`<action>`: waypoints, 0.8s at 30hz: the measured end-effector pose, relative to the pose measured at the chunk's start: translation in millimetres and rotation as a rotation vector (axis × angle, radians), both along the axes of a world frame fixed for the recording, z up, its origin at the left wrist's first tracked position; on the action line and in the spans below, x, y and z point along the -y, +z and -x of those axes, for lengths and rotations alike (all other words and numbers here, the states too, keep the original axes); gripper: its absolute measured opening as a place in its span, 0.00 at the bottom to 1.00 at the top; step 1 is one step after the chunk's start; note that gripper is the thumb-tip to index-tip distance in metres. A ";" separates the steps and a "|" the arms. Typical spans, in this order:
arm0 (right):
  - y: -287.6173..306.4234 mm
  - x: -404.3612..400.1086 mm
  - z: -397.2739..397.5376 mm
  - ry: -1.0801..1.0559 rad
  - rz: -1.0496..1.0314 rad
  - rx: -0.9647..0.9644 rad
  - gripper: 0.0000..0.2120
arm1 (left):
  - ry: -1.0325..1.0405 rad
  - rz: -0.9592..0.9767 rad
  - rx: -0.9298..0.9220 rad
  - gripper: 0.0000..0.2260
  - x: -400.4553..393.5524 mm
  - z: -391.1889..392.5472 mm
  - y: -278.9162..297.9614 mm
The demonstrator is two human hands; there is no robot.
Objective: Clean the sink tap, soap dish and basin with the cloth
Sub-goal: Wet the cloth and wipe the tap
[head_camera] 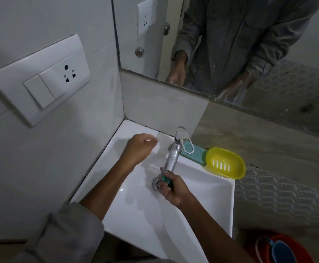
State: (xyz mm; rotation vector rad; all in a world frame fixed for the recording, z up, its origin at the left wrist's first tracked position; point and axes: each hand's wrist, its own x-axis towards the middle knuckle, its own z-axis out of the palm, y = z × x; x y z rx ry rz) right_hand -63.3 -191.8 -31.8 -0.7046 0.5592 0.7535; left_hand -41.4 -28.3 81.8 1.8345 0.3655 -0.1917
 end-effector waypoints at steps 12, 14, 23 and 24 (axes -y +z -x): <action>12.2 -15.8 -13.5 0.098 0.417 0.031 0.17 | -0.237 -0.240 0.069 0.19 62.3 -20.8 19.4; 10.2 -17.3 -15.0 0.079 0.451 0.039 0.16 | -0.243 -0.309 0.078 0.18 66.8 -25.1 20.5; 3.2 -12.7 -16.5 0.161 0.414 0.074 0.12 | -0.217 -0.582 0.107 0.20 80.3 -30.0 23.8; 2.5 -11.7 -16.3 0.161 0.410 0.081 0.08 | -0.213 -0.580 0.098 0.20 80.5 -31.2 23.9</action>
